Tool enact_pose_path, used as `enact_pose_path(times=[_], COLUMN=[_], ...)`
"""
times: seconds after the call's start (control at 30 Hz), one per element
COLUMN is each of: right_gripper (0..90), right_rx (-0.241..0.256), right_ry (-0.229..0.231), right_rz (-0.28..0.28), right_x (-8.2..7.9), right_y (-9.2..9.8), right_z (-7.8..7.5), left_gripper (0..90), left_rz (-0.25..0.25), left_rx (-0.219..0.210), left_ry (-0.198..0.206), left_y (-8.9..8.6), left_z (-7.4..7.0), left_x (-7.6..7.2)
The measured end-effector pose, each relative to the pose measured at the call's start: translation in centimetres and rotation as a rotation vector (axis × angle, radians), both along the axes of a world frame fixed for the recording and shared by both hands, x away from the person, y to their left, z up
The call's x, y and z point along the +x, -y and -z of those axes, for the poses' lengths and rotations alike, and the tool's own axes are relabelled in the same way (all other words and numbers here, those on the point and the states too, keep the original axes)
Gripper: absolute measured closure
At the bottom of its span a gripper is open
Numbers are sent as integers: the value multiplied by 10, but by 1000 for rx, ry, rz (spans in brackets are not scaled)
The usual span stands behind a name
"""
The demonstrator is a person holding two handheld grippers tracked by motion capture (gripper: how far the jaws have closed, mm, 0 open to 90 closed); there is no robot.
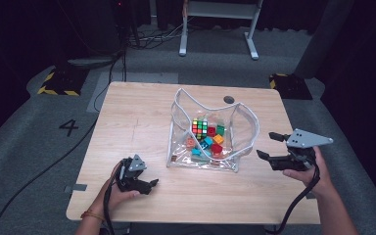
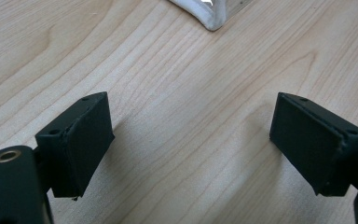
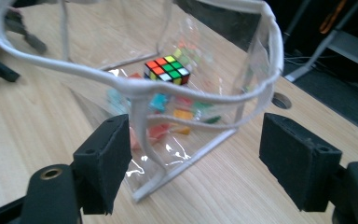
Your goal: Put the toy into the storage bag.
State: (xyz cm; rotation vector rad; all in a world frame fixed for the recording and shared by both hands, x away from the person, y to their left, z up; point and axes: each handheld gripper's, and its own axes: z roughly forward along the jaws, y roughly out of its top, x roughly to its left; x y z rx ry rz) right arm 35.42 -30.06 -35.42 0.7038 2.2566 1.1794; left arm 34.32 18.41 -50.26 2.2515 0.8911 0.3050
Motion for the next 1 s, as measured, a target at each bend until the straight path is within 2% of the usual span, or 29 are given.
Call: enact_pose_path(times=[0.07,0.17,0.37,0.47,0.57,0.6,0.73,1.0], right_gripper=[258,258,260,265,263,263,261,258], right_rx=[8,-14,-51,-48,-91,-88,-114,-131], right_ry=[-21,-36,-72,-84,-95,-108,-137,-201], right_rz=[14,49,68,87,109,116,125,145], right_x=[0,1,3,3,4,4,5,4], right_y=[2,4,9,14,19,20,28,41], right_z=[7,16,38,50,62,66,81,107], left_gripper=[133,133,133,133,133,133,133,133], left_rz=[-1,0,1,1,1,2,0,2], left_rx=[-1,-1,-2,-2,0,-3,0,0], left_ry=[-2,-1,-3,-1,0,-2,0,-1], left_y=[0,0,0,0,0,0,0,0], left_z=[0,0,0,0,0,0,0,0], left_x=[0,0,0,0,0,0,0,0])
